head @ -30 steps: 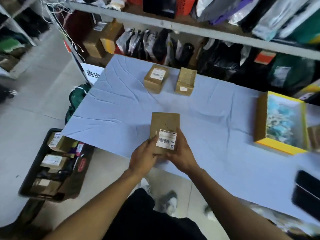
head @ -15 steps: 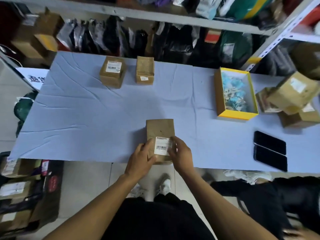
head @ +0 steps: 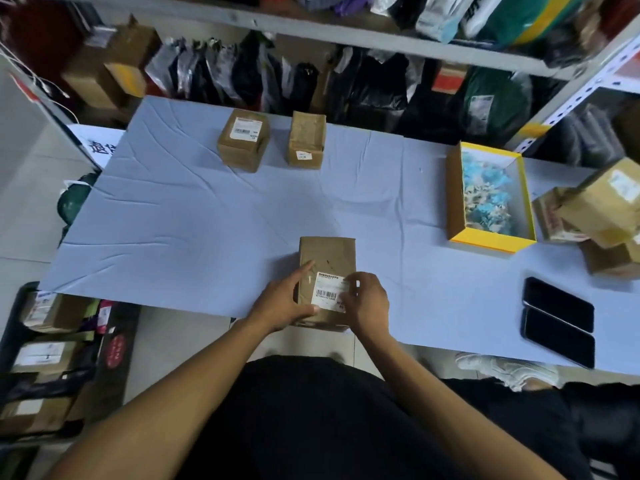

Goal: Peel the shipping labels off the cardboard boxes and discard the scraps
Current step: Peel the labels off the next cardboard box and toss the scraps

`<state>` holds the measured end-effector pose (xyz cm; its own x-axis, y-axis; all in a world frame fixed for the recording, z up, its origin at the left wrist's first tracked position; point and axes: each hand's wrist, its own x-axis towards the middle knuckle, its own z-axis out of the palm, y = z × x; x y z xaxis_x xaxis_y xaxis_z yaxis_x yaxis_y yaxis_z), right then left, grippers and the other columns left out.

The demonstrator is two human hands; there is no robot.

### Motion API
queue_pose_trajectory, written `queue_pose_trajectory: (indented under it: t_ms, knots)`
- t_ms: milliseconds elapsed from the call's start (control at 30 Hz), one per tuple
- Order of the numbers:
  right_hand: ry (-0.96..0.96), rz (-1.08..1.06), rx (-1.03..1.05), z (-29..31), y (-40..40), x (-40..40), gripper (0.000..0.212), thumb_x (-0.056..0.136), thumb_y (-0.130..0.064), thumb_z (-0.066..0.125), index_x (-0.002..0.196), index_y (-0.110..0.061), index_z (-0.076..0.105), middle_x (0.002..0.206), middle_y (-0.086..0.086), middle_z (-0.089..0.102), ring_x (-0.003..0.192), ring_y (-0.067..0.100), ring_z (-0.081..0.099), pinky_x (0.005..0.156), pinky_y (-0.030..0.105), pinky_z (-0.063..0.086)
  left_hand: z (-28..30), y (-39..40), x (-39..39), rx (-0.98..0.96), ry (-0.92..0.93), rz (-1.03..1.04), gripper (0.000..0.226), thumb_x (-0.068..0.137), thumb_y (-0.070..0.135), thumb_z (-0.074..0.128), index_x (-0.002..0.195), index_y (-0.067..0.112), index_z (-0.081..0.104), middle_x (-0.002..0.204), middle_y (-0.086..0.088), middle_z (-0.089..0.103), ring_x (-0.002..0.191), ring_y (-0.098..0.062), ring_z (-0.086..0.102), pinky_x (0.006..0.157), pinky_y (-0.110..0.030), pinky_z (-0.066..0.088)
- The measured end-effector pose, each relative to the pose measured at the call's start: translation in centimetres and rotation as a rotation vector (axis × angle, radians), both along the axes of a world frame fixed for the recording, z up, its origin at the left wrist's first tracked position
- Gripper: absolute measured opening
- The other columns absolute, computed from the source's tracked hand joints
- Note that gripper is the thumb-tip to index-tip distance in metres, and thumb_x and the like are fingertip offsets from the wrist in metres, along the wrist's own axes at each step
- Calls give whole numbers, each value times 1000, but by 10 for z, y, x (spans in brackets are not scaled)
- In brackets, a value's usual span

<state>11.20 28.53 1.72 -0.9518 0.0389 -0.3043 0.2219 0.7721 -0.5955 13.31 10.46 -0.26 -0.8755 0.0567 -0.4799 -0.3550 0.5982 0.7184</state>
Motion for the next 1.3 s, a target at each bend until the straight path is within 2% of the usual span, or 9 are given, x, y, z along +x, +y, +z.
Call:
queue_pose_trajectory:
  t_ms: [167,333,433,700,833,900,1033,1200,1300]
  knots:
    - [-62,-8,-65,1,2,-3,27,76,-12,62,102,-19,58,112,2,58,96,23,59,79,33,47,2,0,-2,22,-12,-14,98,72,35,81,146,56,19,134,4,61,104,-14,65,90,-33,56]
    - [-27,-27,-102,-1,3,-3,31,76,-15,62,105,-26,57,111,0,61,96,22,62,83,41,52,1,0,-2,25,-19,-21,97,74,35,80,144,60,17,135,4,60,103,-14,65,89,-32,56]
    - [-7,-7,-60,-4,2,-4,30,80,-18,63,110,-23,61,115,2,59,99,23,60,85,37,50,1,1,-1,22,-24,-24,97,76,35,79,144,60,15,136,3,59,102,-13,64,86,-28,56]
    - [-13,-137,-87,-4,-6,-15,8,83,-14,60,83,-12,67,107,6,60,86,19,58,74,30,46,4,0,1,36,-23,-17,97,75,32,79,145,58,17,133,6,62,99,-10,65,86,-23,54]
    - [-9,-86,-106,-5,-4,-16,6,84,-14,64,82,-10,67,110,3,55,82,10,49,65,20,37,5,-1,0,32,-17,-16,98,73,32,81,143,60,18,128,7,64,97,-9,66,87,-26,55]
    - [15,-80,-128,-5,-1,-14,5,83,-14,65,86,-11,67,113,1,53,85,9,50,65,18,38,5,-1,0,33,-20,-20,98,74,31,81,145,57,19,129,6,64,97,-9,66,87,-24,54]
    - [62,-86,-228,-9,3,-7,28,79,-13,66,106,-20,61,114,-2,53,93,15,59,80,29,50,4,-1,1,48,-40,-17,101,73,32,82,145,58,16,133,4,61,103,-13,65,90,-30,56]
    - [43,-29,-130,-13,4,-11,3,79,-13,67,80,-14,64,110,3,58,95,15,56,73,22,37,5,2,0,-16,-26,-80,118,60,43,87,149,51,10,142,2,51,121,-19,55,100,-35,50]
    - [97,22,-93,-12,5,-13,3,82,-13,65,79,-15,65,124,0,55,105,16,56,76,26,42,5,3,0,-48,-16,-91,118,60,49,85,148,53,6,143,-1,48,123,-21,53,101,-36,48]
